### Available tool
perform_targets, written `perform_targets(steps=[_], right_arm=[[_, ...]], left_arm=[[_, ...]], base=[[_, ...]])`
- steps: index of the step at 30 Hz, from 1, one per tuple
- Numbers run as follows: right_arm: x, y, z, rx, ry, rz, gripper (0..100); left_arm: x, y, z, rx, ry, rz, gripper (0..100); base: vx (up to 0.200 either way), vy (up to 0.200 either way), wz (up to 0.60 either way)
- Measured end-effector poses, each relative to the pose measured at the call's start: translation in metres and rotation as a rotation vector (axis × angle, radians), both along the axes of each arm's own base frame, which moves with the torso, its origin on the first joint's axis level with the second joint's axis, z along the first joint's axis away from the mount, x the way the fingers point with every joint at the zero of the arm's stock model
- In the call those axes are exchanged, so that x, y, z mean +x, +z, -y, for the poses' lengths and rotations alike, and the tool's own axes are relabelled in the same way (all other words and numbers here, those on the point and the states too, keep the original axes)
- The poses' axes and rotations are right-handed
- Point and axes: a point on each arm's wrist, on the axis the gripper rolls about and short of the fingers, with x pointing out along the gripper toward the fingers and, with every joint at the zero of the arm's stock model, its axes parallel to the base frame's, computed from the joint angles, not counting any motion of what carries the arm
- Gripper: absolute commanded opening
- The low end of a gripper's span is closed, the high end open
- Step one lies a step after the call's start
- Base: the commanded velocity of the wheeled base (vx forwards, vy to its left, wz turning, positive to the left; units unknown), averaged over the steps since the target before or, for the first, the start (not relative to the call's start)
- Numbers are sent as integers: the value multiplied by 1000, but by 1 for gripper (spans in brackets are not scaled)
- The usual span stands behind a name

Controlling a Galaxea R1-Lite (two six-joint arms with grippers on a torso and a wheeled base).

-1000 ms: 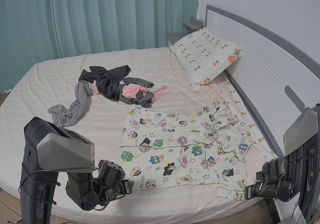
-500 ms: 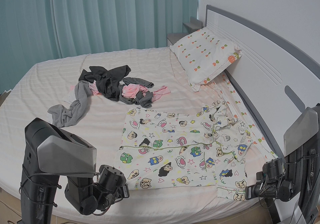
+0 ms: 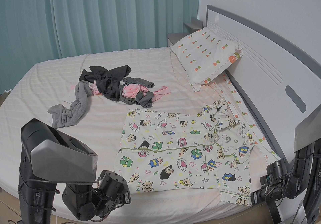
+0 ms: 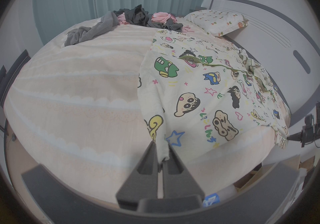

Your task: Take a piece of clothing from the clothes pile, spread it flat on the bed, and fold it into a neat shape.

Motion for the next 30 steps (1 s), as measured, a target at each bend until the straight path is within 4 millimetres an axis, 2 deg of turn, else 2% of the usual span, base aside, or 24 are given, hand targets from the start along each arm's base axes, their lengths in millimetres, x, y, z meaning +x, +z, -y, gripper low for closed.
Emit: perform_targets(steps=[11, 18, 19, 30], right_arm=[[-7, 3, 3, 1, -3, -60, 0], [1, 5, 1, 53, 8, 14, 0], [2, 4, 1, 61, 10, 22, 100], [16, -2, 3, 119, 21, 129, 100]], left_arm=[[-19, 5, -2, 9, -32, -32, 0], [-20, 5, -1, 9, -37, -34, 0], [-20, 5, -1, 9, -37, -34, 0], [-19, 5, 0, -8, -20, -32, 0]], base=[[0, 0, 0], [0, 0, 0], [0, 0, 0], [0, 0, 0]])
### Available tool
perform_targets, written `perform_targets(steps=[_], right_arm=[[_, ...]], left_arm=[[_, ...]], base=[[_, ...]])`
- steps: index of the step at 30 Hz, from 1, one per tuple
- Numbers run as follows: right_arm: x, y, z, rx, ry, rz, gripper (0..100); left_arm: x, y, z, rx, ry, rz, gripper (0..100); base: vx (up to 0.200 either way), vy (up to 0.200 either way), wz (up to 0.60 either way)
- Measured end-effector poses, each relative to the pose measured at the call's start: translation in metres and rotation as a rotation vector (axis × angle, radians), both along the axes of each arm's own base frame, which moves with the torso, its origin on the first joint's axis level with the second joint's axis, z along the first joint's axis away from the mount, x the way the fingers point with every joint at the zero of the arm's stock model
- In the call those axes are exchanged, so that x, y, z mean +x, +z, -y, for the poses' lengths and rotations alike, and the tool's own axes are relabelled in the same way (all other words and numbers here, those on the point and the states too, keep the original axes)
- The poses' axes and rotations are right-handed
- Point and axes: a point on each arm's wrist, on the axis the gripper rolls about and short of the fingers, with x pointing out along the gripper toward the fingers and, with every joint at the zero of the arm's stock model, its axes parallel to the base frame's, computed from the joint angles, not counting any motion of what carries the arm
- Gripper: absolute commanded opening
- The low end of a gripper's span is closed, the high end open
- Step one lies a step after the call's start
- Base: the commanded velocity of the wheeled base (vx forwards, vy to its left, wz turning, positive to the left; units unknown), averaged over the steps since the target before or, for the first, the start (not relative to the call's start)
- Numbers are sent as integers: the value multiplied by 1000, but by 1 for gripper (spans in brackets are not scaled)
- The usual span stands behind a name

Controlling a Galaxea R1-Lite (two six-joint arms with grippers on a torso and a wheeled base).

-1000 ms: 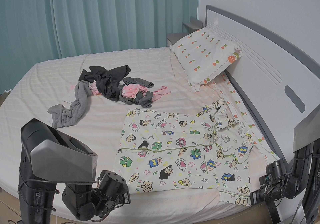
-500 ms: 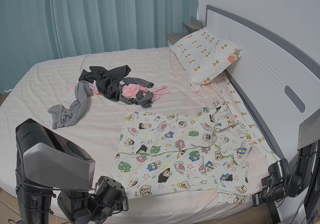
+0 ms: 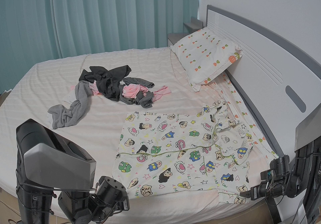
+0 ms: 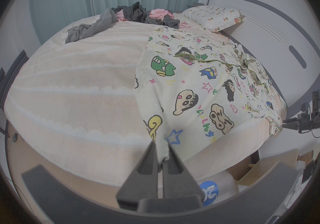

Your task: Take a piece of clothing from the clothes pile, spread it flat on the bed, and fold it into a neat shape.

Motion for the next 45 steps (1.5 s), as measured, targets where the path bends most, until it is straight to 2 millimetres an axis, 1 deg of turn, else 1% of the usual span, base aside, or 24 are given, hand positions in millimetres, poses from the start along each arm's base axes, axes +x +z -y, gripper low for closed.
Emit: perform_targets(steps=[6, 11, 15, 16, 21, 27, 32, 41, 45], right_arm=[[10, -10, -2, 37, 22, 74, 100], [8, -22, -8, 87, 71, 31, 100], [7, -26, -10, 134, 70, 11, 100], [7, -26, -11, 144, 72, 9, 0], [7, -27, -13, 188, 79, 10, 0], [7, -29, -8, 180, 64, -3, 0], [2, -30, -4, 158, 67, -55, 0], [-8, -22, 6, 109, 74, -128, 0], [-9, -18, 9, 97, 78, -131, 0]], left_arm=[[2, 2, 2, -29, 4, 25, 0], [3, 3, 2, -41, 6, 36, 0], [3, 3, 2, -42, 7, 37, 0], [3, 3, 2, -42, 7, 37, 0], [3, 3, 2, -48, 14, 37, 0], [2, 3, 1, -47, 17, 32, 0], [0, 3, -1, -43, 17, 27, 0], [-5, 3, -4, -33, 13, 15, 0], [-8, 3, -5, -27, 10, 7, 0]], base=[[0, 0, 0], [0, 0, 0], [0, 0, 0], [0, 0, 0], [0, 0, 0], [0, 0, 0], [0, 0, 0], [0, 0, 0], [0, 0, 0]])
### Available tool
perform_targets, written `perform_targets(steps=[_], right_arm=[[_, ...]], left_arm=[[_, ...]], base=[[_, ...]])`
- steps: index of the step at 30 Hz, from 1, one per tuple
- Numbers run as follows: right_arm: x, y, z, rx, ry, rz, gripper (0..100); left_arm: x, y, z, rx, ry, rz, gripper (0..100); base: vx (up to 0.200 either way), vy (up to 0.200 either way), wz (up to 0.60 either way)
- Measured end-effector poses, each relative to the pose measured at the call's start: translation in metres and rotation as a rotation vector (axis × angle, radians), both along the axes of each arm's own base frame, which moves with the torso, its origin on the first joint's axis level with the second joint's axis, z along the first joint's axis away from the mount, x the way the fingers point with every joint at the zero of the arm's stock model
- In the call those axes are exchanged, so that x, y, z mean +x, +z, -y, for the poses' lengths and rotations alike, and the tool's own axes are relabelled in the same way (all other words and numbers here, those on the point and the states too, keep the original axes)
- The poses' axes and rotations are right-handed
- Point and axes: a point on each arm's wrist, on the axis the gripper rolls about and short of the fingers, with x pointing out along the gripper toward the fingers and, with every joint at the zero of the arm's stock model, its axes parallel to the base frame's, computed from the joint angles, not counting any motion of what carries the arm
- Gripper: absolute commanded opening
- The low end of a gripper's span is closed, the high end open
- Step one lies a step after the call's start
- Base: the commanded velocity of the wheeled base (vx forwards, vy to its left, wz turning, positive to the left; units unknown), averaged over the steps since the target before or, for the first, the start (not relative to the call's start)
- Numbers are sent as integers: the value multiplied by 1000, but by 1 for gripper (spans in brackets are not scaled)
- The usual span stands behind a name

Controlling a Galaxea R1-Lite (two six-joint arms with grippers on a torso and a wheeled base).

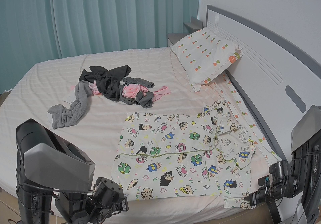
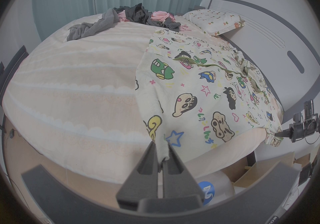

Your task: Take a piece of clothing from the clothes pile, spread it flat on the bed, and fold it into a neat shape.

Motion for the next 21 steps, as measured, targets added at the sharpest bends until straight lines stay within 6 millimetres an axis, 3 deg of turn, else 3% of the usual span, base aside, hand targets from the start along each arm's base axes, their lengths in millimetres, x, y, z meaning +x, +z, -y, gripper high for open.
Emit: perform_targets(steps=[13, 21], right_arm=[[-5, 6, 1, -17, 28, -29, 0], [-3, 14, 1, 13, 32, 12, 0]], left_arm=[[-14, -1, -2, -5, -57, -64, 0], [-9, 3, -1, -40, -48, -18, 0]], base=[[0, 0, 0], [0, 0, 0]])
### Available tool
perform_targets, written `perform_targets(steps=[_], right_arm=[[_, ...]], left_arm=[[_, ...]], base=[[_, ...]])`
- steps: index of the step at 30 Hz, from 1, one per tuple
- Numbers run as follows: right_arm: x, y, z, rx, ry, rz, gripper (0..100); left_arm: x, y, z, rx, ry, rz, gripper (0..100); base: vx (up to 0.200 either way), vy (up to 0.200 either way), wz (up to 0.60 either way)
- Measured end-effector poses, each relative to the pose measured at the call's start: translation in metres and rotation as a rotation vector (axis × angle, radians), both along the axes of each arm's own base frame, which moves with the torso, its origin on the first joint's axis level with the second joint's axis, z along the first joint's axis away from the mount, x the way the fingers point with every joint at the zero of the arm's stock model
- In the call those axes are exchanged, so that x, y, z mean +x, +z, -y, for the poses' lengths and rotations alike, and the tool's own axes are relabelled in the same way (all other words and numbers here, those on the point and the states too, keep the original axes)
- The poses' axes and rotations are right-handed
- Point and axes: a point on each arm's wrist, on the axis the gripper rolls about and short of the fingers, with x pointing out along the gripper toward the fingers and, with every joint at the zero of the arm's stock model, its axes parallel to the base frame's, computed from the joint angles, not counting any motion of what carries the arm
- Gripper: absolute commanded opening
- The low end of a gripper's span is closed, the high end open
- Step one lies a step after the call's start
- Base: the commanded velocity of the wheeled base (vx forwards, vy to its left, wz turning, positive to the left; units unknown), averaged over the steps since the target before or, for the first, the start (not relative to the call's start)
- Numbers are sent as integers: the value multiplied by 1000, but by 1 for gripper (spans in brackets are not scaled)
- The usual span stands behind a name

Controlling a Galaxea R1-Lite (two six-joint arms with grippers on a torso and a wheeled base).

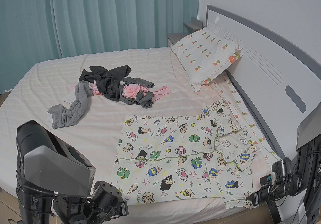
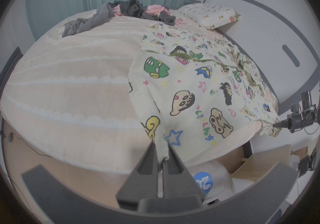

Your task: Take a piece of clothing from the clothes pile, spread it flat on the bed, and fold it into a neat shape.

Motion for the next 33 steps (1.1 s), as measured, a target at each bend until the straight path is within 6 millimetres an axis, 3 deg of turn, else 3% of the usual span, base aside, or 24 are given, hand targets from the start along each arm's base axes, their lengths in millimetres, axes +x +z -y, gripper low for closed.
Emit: perform_targets(steps=[10, 19, 33], right_arm=[[8, 27, 3, 131, 20, 165, 0], [29, 43, 15, 158, -22, 333, 0], [33, 70, 23, 221, -56, 490, 0]], left_arm=[[18, 14, -5, -67, 67, 88, 0], [41, 31, -6, -132, 119, 185, 0], [44, 58, -5, -191, 120, 280, 0]], base=[[0, 0, 0], [0, 0, 0], [0, 0, 0]])
